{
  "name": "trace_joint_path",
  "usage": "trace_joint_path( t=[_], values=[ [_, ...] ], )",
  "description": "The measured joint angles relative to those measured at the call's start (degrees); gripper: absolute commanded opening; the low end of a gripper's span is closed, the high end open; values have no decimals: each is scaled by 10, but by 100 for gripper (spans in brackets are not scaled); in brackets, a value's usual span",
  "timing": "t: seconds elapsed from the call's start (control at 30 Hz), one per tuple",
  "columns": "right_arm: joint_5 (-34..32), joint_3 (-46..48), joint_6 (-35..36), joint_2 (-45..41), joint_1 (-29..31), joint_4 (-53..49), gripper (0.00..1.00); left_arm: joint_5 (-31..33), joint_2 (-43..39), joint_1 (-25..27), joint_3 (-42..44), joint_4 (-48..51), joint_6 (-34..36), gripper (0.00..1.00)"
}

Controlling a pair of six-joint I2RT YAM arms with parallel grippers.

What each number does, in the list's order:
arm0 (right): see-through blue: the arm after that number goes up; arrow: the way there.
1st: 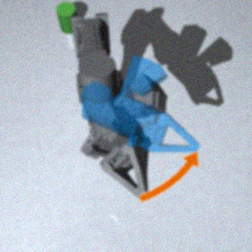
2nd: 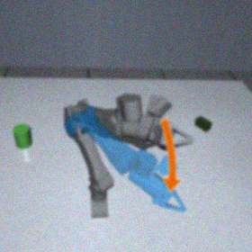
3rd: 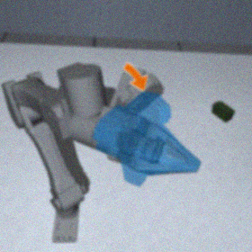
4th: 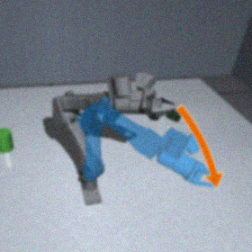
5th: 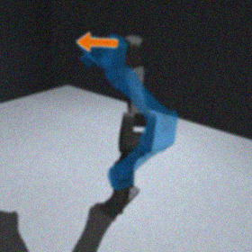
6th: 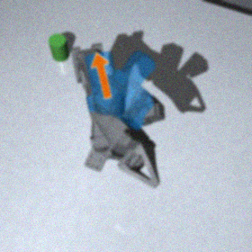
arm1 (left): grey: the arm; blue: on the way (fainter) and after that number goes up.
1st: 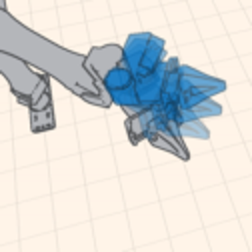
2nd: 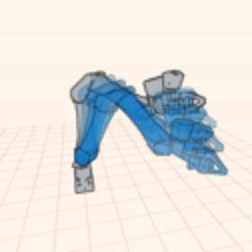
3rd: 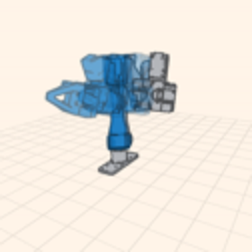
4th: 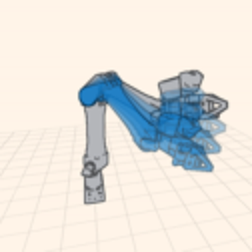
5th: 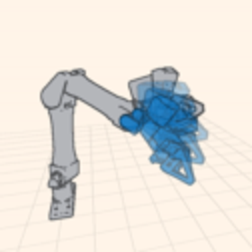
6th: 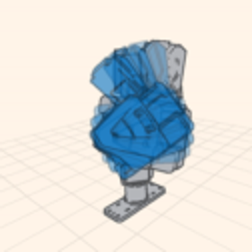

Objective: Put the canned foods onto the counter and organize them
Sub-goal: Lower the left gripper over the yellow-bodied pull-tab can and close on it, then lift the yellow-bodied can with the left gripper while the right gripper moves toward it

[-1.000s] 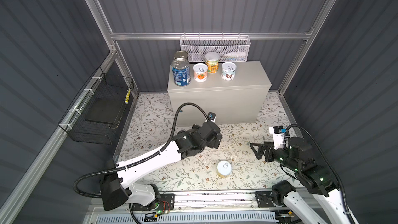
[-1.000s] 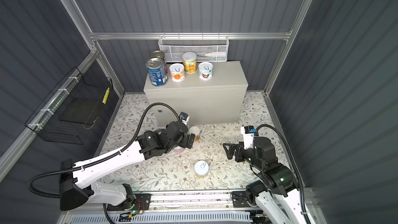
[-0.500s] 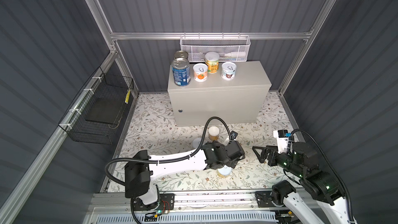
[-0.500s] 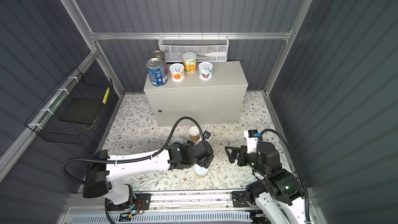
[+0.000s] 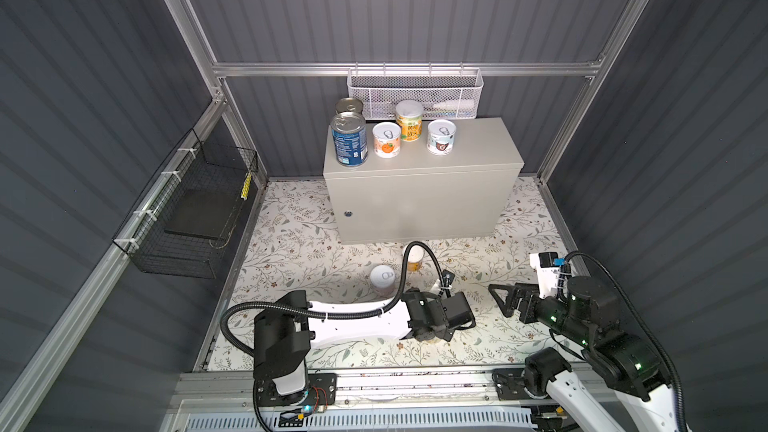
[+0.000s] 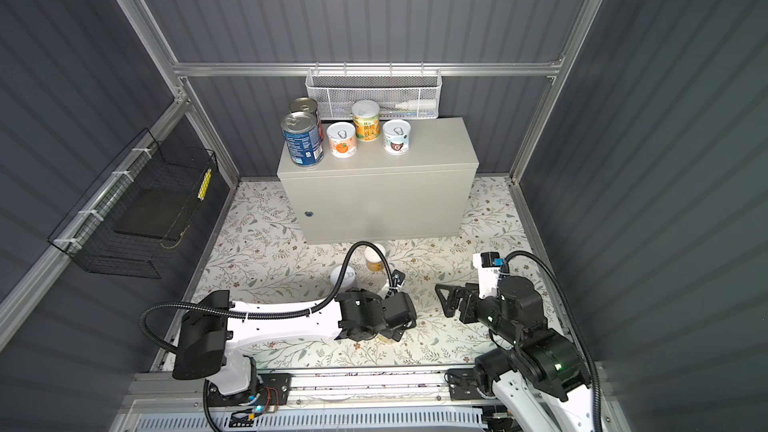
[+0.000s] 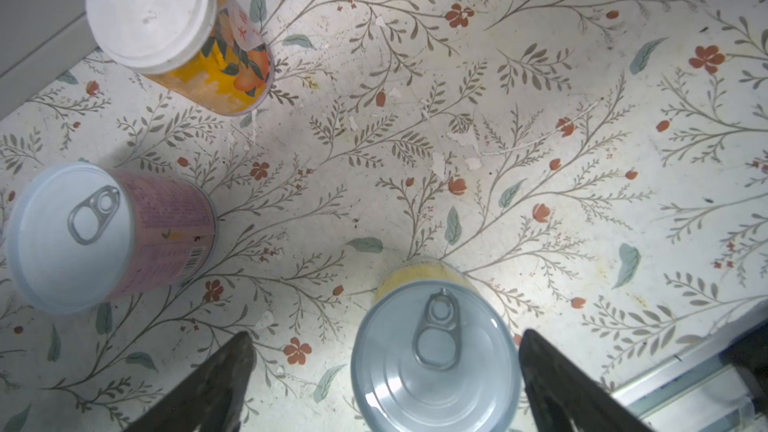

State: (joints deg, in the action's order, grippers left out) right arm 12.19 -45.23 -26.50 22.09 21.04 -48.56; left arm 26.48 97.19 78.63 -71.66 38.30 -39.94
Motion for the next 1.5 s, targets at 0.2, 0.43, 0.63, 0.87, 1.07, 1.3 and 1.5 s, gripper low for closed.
trace_joint_path(
  t=[0.2, 0.43, 0.63, 0.87, 1.07, 1.3, 1.5],
  values=[
    [3, 0, 0, 1, 0, 0, 99, -29, 0, 5, 9, -17, -9, 100],
    [2, 0, 0, -3, 0, 0, 99, -37, 29, 6, 10, -19, -20, 99],
    [2, 0, 0, -4, 0, 0, 99, -38, 52, 6, 10, -13, -35, 86],
    [0, 0, -1, -9, 0, 0, 99, -36, 45, 6, 30, -37, -46, 77],
    [-2, 0, -1, -11, 0, -1, 99, -36, 39, 4, 42, -52, -47, 68],
    [-2, 0, -1, -12, 0, -4, 99, -43, 13, -3, 74, -83, -47, 60],
    [-13, 0, -3, -12, 0, -8, 99, -76, -50, -43, 111, -84, -35, 57]
  ],
)
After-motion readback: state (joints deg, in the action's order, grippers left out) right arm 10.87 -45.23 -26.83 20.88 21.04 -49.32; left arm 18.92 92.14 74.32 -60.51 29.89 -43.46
